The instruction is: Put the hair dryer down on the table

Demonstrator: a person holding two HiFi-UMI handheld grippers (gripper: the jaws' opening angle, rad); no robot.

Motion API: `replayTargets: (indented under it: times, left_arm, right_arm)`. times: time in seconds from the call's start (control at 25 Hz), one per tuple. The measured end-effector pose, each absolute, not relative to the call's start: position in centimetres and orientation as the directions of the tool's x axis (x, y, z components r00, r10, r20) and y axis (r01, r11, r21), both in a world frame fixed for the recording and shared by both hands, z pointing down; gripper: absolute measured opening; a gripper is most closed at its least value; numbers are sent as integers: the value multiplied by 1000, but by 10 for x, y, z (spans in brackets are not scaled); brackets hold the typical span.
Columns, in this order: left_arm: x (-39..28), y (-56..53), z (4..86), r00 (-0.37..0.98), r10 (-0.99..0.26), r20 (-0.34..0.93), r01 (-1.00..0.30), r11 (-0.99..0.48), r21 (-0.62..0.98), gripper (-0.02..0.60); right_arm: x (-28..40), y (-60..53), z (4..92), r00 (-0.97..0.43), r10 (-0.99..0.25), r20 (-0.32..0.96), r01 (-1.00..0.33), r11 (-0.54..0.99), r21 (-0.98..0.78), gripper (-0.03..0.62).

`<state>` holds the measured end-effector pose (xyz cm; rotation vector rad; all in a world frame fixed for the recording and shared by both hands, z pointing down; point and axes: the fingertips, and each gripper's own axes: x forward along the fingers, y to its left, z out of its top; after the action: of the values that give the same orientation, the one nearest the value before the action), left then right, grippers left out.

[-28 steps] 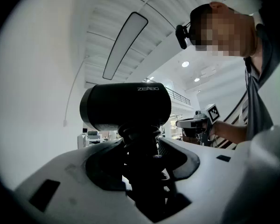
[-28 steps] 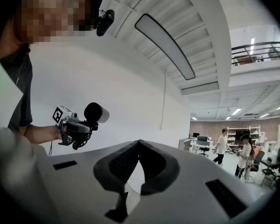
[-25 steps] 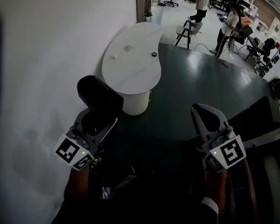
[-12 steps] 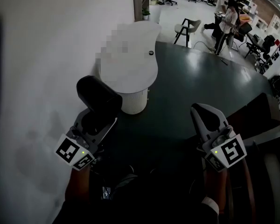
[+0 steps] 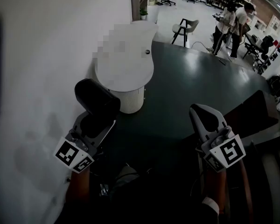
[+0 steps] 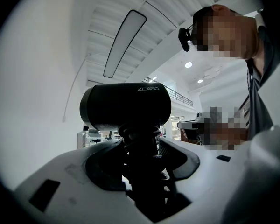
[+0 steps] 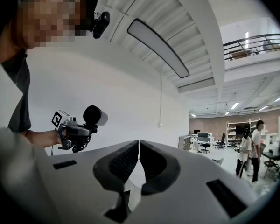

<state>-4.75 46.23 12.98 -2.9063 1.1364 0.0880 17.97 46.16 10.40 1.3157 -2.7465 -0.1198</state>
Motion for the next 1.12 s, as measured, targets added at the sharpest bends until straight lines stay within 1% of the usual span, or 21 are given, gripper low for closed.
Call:
replayTargets:
  times: [0.12, 0.4, 0.56, 0.76, 0.84, 1.0, 1.12]
  left_arm:
    - [-56, 462, 131, 731, -680, -64, -681, -733, 11, 213]
    - [-93, 445, 131, 725, -685, -73, -684, -728, 41, 213]
    - [-116, 430, 128, 735, -674, -72, -673, -738, 40, 213]
    - [-148, 408, 122, 750, -656, -82, -656, -754, 34, 213]
    - [-153, 403, 122, 757, -648, -86, -648, -761, 34, 213]
    - [-155, 398, 128, 769, -634, -85, -633, -773, 36, 213]
    - [-157, 395, 134, 771, -631, -82, -630, -775, 46, 213]
  right_arm:
    - [171, 461, 103, -630, -774, 64, -764, 632, 130, 9]
    - [140, 444, 93, -618, -785, 42, -775, 617, 135, 9]
    - [114, 431, 89, -606, -794, 47, -788, 607, 108, 9]
    - [82, 414, 84, -585, -810, 43, -801, 586, 120, 9]
    - [74, 409, 82, -582, -813, 23, -806, 581, 112, 9]
    - [72, 409, 95, -569, -821, 54, -812, 571, 119, 9]
    - [66, 408, 96, -570, -820, 46, -815, 572, 99, 9]
